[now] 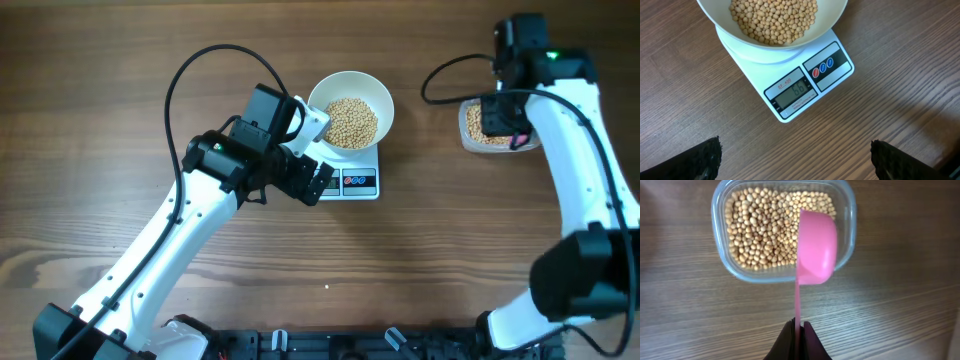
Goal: Scoop item into bowl and weigh 150g on scale
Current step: 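Scoop soybeans from the tub with the pink scoop, right gripper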
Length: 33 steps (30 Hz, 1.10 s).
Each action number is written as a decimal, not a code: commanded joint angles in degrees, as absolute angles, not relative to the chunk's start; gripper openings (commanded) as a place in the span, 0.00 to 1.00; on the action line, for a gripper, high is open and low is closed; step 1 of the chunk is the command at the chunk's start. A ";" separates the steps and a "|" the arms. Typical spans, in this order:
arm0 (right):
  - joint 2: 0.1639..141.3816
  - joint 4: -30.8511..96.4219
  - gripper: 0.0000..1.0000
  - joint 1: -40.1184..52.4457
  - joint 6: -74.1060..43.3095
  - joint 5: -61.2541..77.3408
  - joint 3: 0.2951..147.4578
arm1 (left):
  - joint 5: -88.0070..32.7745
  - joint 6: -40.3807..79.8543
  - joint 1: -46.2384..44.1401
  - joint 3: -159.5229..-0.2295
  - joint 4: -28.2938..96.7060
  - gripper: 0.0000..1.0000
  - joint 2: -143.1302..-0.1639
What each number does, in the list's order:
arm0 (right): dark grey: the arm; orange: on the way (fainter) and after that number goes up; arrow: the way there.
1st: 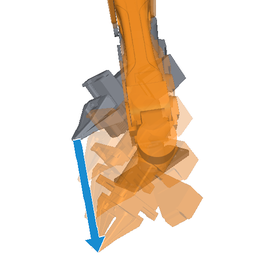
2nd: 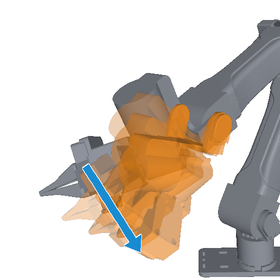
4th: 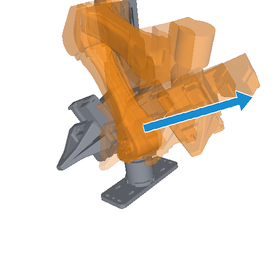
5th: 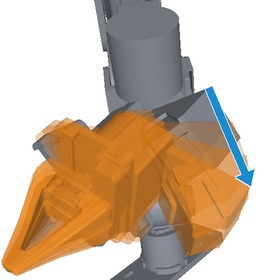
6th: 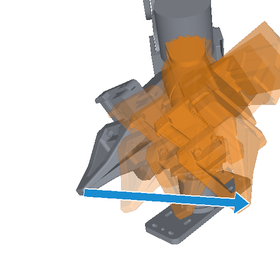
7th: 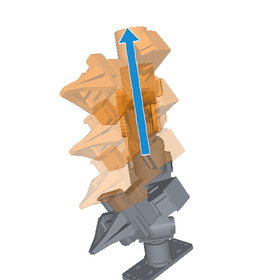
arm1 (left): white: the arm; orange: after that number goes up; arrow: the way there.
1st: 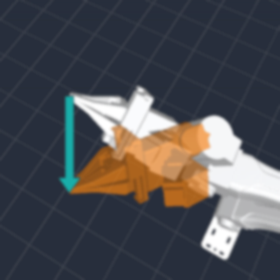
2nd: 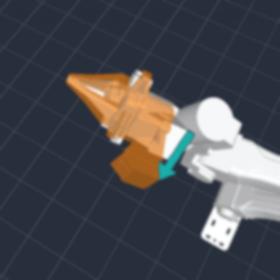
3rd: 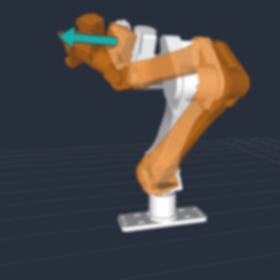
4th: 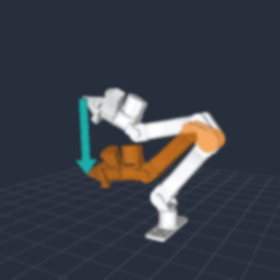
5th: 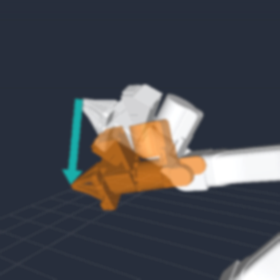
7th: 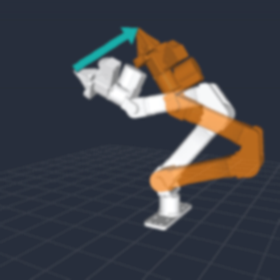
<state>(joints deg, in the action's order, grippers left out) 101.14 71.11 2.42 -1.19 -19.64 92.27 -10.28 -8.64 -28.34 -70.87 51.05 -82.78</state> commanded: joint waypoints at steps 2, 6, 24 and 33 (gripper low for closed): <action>105.49 70.74 0.04 2.94 1.06 -22.74 93.06 | -9.96 -8.12 -28.12 -71.68 51.09 1.00 -81.54; 107.15 68.97 0.04 2.94 1.52 -23.40 93.06 | -9.96 -8.10 -28.12 -71.68 51.09 1.00 -81.54; 107.42 66.37 0.04 3.05 6.02 -4.54 93.06 | -9.96 -8.10 -28.12 -71.68 51.09 1.00 -81.54; 107.42 65.47 0.04 2.85 4.29 -0.99 93.06 | -9.96 -8.10 -28.12 -71.68 51.09 1.00 -81.54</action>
